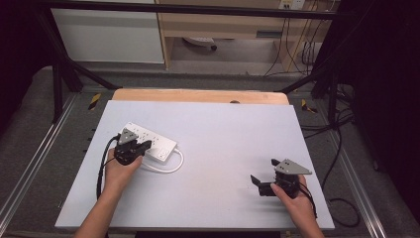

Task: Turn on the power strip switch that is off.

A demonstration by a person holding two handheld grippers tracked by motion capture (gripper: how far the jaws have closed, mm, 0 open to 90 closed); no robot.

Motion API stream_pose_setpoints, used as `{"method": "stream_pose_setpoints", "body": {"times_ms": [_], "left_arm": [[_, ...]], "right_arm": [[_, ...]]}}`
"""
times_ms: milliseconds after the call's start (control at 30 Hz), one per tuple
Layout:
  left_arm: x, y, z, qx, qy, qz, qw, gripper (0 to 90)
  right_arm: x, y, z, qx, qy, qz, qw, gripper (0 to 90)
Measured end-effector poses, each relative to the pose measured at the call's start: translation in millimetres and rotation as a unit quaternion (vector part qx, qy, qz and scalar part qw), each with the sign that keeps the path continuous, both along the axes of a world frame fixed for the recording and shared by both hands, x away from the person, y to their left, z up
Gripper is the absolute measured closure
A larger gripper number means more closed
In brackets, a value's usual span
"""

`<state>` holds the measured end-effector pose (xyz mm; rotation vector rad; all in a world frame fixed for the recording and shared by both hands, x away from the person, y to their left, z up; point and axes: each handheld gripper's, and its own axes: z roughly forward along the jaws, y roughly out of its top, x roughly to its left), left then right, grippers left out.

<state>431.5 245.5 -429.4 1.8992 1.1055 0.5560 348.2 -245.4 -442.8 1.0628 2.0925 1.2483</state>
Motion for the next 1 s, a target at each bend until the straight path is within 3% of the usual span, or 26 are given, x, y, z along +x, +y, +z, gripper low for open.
{"method": "stream_pose_setpoints", "body": {"times_ms": [1000], "left_arm": [[2.1, 1.2, -6.8, 0.017, 0.018, -0.001, 0.9997, 90.0]], "right_arm": [[-0.2, -0.1, 0.1, -0.001, 0.0, -0.001, 1.0, 2.6]]}}
